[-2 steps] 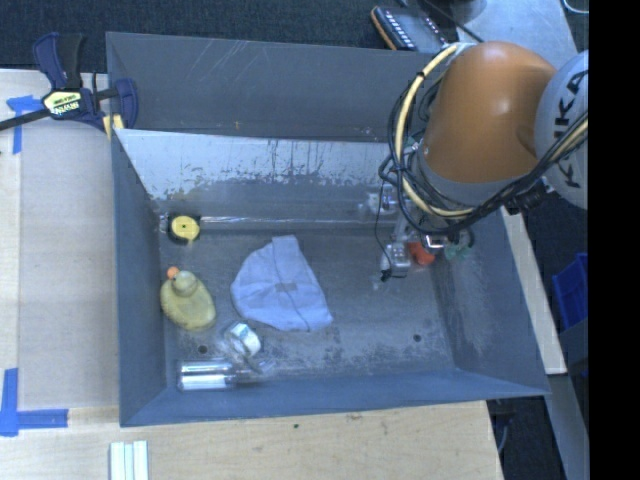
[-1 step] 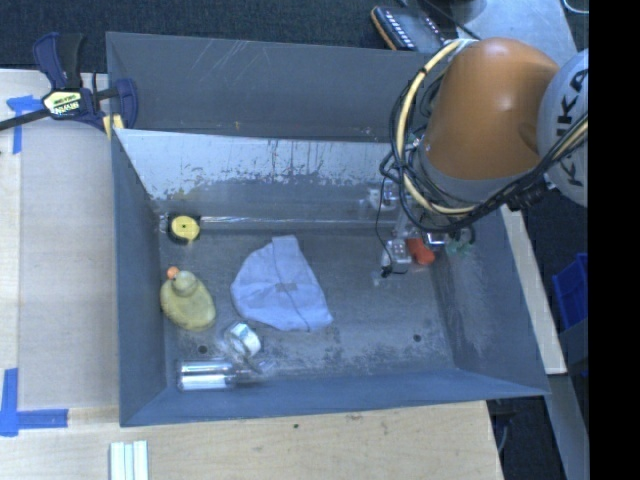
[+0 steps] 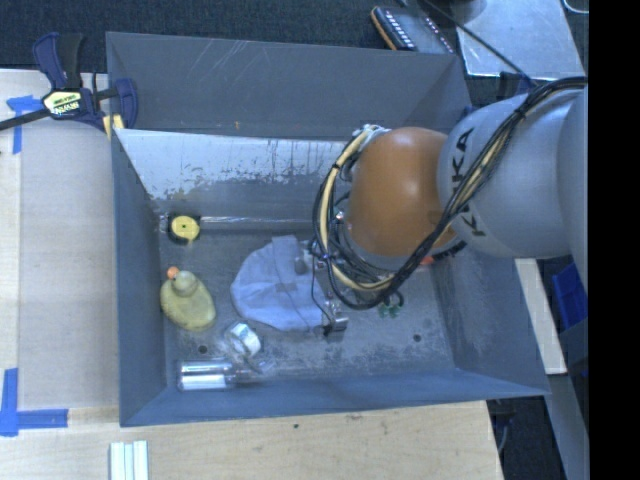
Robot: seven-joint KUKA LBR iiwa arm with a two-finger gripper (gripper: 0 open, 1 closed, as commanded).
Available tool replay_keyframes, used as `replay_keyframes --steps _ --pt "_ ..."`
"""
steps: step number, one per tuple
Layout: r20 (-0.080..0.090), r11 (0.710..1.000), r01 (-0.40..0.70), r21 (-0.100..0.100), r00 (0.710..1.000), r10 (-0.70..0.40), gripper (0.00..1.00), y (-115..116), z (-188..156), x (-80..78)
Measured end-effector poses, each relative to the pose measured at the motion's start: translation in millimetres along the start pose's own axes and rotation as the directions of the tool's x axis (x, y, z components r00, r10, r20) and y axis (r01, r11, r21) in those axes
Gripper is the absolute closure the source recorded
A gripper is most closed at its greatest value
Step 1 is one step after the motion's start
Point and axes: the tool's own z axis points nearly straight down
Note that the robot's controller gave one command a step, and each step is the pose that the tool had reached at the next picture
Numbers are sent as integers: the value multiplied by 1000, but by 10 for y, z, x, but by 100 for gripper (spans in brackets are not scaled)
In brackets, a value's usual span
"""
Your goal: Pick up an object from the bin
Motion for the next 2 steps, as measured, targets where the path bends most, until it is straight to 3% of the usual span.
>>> replay_keyframes --steps 1,2 --pt "3 999 -50 0 999 50 0 96 -343 -37" --pt "6 955 296 1 955 -296 0 264 -27 -408"
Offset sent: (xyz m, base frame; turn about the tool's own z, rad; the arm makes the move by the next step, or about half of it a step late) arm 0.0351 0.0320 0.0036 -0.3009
